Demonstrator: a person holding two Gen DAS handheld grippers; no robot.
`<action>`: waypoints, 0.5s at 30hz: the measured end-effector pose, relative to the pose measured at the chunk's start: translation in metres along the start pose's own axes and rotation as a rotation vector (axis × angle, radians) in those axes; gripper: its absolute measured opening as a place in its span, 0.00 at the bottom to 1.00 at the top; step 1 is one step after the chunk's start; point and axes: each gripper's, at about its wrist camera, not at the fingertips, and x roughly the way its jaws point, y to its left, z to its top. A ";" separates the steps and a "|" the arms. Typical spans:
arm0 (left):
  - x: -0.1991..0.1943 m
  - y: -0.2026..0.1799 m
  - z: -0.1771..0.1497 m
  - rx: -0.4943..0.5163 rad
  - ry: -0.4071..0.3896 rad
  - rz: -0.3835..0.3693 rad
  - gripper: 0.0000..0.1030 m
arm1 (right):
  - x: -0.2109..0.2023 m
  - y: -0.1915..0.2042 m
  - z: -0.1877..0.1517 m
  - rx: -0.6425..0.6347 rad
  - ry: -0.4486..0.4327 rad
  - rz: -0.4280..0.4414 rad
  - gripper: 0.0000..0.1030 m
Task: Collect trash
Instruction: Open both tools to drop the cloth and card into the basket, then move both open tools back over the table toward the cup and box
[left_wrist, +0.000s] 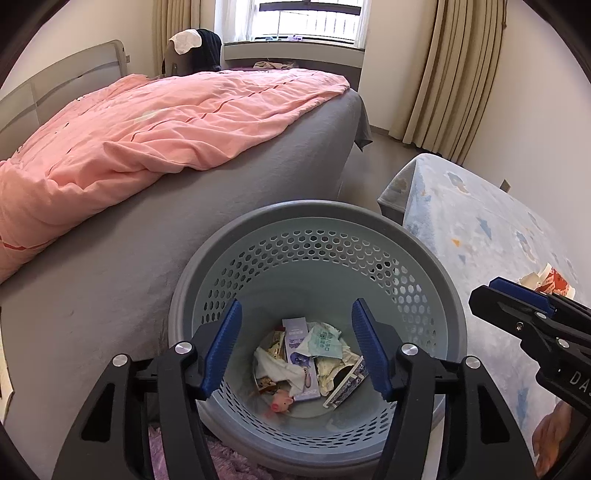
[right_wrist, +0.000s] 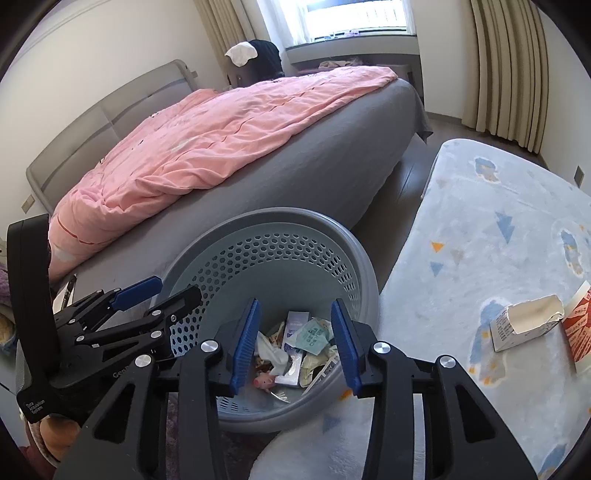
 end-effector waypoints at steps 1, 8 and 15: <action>-0.001 0.000 0.000 0.000 -0.002 0.001 0.58 | -0.001 0.000 0.000 0.000 -0.002 -0.001 0.42; -0.009 0.003 -0.001 -0.005 -0.013 0.009 0.62 | -0.003 -0.001 -0.001 0.003 -0.005 -0.006 0.43; -0.019 0.004 -0.001 -0.007 -0.027 0.015 0.64 | -0.010 0.000 -0.004 0.004 -0.015 -0.012 0.47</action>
